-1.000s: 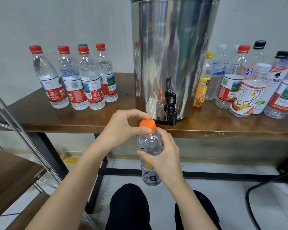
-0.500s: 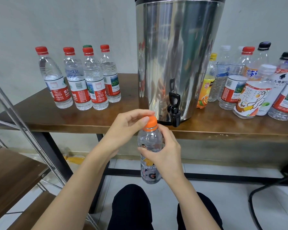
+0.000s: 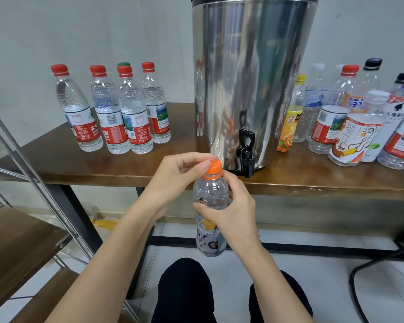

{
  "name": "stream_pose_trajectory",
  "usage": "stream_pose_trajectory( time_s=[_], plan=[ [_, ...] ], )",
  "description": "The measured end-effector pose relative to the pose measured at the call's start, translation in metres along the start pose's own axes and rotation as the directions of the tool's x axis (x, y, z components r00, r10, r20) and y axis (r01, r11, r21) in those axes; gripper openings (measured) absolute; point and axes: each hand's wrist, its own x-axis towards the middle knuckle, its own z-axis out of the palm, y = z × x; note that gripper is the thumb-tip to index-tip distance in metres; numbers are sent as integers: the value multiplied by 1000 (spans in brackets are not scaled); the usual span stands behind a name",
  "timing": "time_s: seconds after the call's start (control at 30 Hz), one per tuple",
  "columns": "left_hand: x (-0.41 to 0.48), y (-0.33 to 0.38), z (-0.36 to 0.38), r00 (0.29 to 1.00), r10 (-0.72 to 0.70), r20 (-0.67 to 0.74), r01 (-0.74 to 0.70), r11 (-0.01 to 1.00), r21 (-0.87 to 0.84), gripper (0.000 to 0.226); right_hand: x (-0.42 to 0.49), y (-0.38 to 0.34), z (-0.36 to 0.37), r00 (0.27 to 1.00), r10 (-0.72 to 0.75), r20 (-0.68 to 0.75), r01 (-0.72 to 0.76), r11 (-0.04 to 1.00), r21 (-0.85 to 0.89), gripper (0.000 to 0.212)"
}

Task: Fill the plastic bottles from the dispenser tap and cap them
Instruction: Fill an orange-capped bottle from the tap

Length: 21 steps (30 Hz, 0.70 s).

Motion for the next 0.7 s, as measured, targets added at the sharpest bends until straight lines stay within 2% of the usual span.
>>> stream_pose_trajectory(
  time_s=[0.07,0.13,0.23,0.37,0.47,0.57,0.63,0.7],
  plan=[
    [0,0,2,1000,5,0,-5,1000,25,20,1,-1,0,1000,4,-4,-4,1000,4,76],
    [0,0,6,998,21,-64,-18,999,35,26,3,-4,1,1000,-1,12,1,1000,-5,75],
    [3,1,5,992,18,-124,-21,1000,-22,29,6,-6,3,1000,-14,26,15,1000,-8,76],
    [7,4,-7,998,11,-56,-12,1000,-24,29,10,-8,4,999,-26,45,26,1000,3,78],
    [7,4,-16,999,-13,36,11,999,42,36,12,-10,4,998,-19,66,17,999,27,76],
    [4,3,-23,993,-33,114,31,999,19,41,14,-10,5,995,1,96,-5,999,47,75],
    [2,5,-23,994,-39,106,42,999,-26,39,14,-11,6,995,1,103,-6,999,54,75],
    [1,8,-19,998,-51,21,52,994,-101,35,14,-14,8,997,-14,80,9,998,64,74]
  ],
)
